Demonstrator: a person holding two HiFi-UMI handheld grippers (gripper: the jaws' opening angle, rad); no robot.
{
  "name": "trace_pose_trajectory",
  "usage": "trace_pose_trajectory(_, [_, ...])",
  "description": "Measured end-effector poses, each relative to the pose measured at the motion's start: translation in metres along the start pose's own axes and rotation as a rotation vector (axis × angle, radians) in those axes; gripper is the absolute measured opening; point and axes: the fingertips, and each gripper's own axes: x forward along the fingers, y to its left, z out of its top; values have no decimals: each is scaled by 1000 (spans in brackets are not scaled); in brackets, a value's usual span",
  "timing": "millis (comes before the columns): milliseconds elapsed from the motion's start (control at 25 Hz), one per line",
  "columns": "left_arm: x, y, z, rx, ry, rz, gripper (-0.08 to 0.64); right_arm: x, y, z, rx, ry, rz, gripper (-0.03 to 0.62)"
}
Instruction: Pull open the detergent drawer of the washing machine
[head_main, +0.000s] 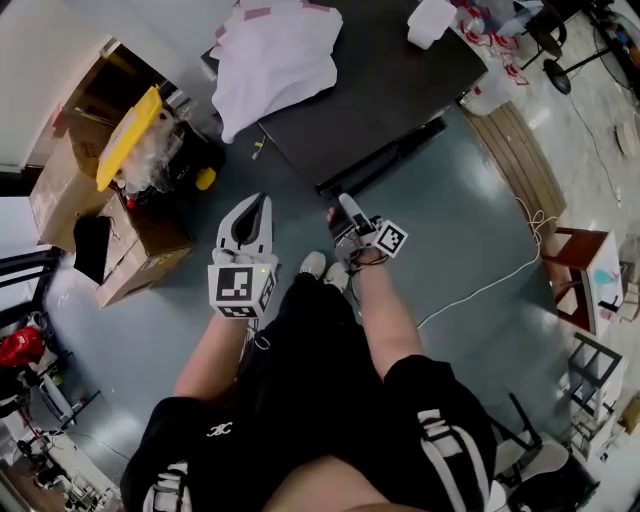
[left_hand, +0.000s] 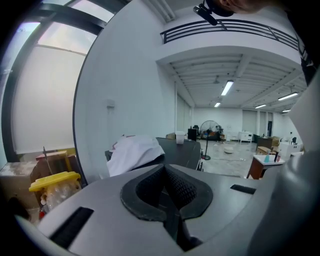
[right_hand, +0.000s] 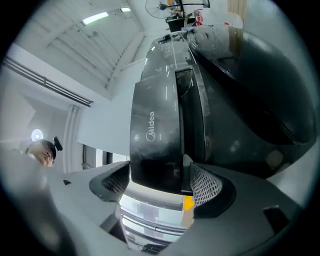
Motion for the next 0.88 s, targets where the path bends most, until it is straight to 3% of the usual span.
trace_pose_trajectory(200, [-8, 5, 0, -6, -2, 21, 2, -1, -5, 12, -48, -23, -39, 354])
trace_pose_trajectory(320, [-13, 8, -1, -2, -1, 30, 2, 4, -2, 31, -48, -79, -32, 356])
trace_pose_trajectory(640, [-27, 11, 1, 10, 2, 54, 2, 4, -3, 30, -3, -65, -23, 323])
trace_pose_trajectory(880, [-36, 7, 7, 18, -8, 63, 2, -10, -5, 29, 38, -83, -54, 236])
